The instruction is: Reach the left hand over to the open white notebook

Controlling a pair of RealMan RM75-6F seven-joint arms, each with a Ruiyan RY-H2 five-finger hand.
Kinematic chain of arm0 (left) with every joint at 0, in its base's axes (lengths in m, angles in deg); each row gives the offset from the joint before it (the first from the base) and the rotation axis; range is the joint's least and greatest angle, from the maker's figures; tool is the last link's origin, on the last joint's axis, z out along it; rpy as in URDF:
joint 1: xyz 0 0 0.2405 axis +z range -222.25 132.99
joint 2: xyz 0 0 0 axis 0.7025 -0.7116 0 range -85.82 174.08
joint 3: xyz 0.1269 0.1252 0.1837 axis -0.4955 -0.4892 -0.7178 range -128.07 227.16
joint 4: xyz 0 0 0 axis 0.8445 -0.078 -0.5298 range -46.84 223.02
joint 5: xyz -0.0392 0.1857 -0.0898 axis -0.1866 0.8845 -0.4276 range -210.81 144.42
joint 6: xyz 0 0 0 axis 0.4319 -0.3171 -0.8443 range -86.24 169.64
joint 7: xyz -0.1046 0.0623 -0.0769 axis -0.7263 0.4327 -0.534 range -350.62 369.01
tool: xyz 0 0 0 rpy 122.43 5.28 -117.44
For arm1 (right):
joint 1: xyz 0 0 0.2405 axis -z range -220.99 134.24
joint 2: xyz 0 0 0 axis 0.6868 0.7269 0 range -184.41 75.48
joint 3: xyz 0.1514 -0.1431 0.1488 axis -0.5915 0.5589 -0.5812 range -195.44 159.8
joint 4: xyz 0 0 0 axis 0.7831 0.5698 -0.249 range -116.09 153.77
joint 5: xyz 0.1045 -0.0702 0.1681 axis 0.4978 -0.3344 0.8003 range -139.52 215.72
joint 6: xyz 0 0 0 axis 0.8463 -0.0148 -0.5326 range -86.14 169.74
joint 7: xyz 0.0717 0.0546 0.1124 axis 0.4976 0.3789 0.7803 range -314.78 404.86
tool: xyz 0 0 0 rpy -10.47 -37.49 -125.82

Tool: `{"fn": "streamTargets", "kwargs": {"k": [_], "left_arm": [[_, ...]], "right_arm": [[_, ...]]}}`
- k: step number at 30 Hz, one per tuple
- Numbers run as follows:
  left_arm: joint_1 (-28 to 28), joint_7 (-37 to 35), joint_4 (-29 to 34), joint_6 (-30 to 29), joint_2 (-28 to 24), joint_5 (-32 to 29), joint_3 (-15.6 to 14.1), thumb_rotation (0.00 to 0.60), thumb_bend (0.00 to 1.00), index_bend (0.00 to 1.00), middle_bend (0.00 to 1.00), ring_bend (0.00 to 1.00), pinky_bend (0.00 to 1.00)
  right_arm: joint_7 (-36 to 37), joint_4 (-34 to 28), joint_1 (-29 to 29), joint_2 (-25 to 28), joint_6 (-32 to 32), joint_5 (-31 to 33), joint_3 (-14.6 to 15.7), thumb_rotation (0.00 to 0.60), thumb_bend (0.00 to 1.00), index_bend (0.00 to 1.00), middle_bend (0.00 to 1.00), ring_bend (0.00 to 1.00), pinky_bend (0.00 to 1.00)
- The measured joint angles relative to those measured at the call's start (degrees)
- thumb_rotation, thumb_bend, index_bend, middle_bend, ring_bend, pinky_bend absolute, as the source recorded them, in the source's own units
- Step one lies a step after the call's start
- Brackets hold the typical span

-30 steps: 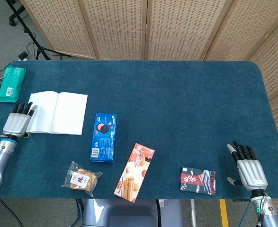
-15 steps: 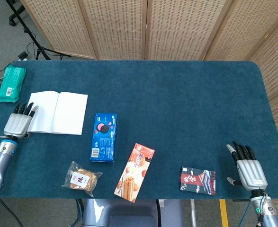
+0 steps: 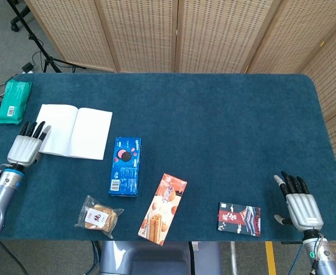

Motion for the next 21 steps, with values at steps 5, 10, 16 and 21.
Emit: {"fn": "streamTargets", "kwargs": {"k": [5,10,16,21], "left_arm": [[-0.1,0.81,0.67,-1.93,0.04,-0.1,0.5,0.6,0.35,0.0,0.0,0.0,0.0],[-0.13,1.28,1.11,-3.6,0.07,-0.19,0.88,0.6,0.36,0.0,0.0,0.0,0.0],[-0.19,1.73,1.65,-7.06,-0.01,0.15,1.14,0.6,0.36,0.0,0.0,0.0,0.0],[-0.35,2.13,2.54,-10.08,-0.25,0.45,1.46,0.6,0.37,0.0,0.0,0.0,0.0]], "right_arm": [[0.06,0.0,0.0,0.02,0.04,-0.06,0.0,0.6,0.1,0.05,0.0,0.0,0.0],[0.2,-0.02,0.04,0.09,0.16,-0.12,-0.03,0.6,0.1,0.05,0.0,0.0,0.0],[0.2,-0.08,0.05,0.13,0.14,-0.13,-0.01,0.6,0.1,0.05,0.0,0.0,0.0],[0.22,-0.13,0.06,0.17,0.19,-0.17,-0.02,0.6,0.1,0.05,0.0,0.0,0.0]]}}
